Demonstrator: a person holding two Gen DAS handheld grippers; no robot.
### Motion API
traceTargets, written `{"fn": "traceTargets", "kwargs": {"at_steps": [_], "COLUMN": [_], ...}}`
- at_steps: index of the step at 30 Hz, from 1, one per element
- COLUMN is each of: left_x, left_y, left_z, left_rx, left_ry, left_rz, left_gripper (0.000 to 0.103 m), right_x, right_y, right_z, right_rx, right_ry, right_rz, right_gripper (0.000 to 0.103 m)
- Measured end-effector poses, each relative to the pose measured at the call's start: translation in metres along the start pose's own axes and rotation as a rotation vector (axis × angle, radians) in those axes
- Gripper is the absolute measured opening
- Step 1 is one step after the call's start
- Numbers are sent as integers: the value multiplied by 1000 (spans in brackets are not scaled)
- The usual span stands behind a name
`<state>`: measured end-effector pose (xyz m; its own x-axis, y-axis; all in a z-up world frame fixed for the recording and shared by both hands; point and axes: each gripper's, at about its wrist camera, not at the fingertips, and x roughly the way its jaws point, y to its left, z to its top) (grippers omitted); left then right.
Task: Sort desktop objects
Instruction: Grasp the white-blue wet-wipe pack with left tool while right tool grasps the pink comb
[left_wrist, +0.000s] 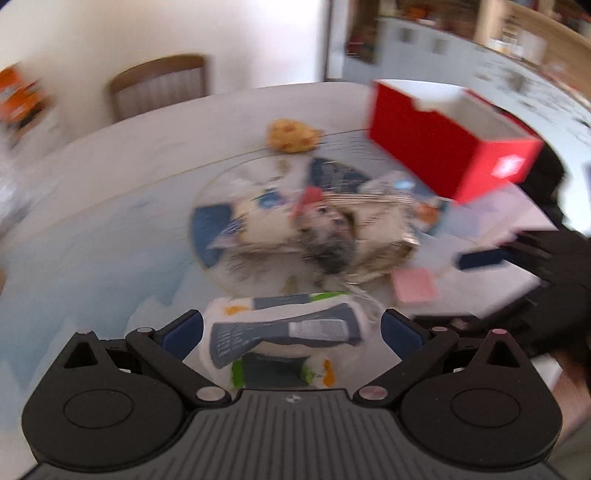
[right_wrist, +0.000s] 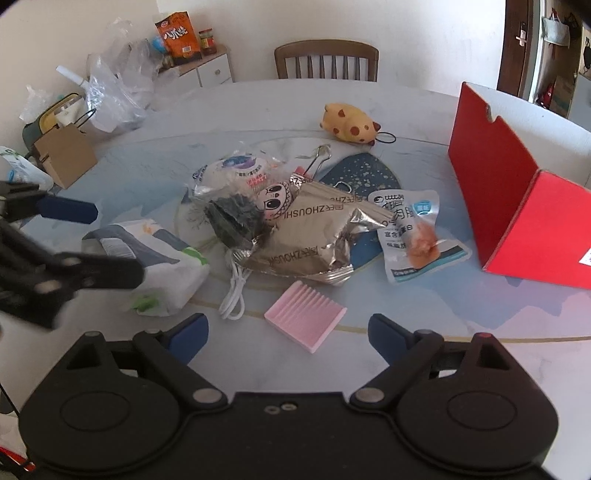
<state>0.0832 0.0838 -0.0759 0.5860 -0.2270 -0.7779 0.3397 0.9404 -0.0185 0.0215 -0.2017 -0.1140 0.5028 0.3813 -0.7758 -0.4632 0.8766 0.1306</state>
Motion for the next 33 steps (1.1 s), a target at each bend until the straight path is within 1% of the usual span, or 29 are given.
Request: {"fn": "traceTargets", "kwargs": {"at_steps": [4, 8, 17, 20, 23, 28, 33], "left_x": [0, 13, 46, 55, 61, 62, 62], "left_y": [7, 12, 16, 13, 13, 14, 15], "left_z": [-2, -1, -11, -14, -15, -16, -17], "left_rx": [157, 292, 470, 520, 524, 483, 403], "left_ry": [5, 3, 41, 39, 37, 28, 35], "left_rz": [-96, -159, -211, -196, -199, -206, -211], "left_gripper": [103, 103, 103, 103, 103, 102, 93], "right_x": [9, 18, 31, 34, 35, 34, 31], "right_y": [3, 4, 4, 6, 7, 8, 5], "right_z": [4, 6, 9, 9, 9, 8, 6], "right_rx": [4, 19, 53, 49, 44, 44, 53], "right_ry": [15, 28, 50, 56, 57, 55, 39], "right_rz": [-13, -36, -66, -75, -79, -83, -97], "right_gripper": [93, 92, 92, 92, 93, 90, 82]}}
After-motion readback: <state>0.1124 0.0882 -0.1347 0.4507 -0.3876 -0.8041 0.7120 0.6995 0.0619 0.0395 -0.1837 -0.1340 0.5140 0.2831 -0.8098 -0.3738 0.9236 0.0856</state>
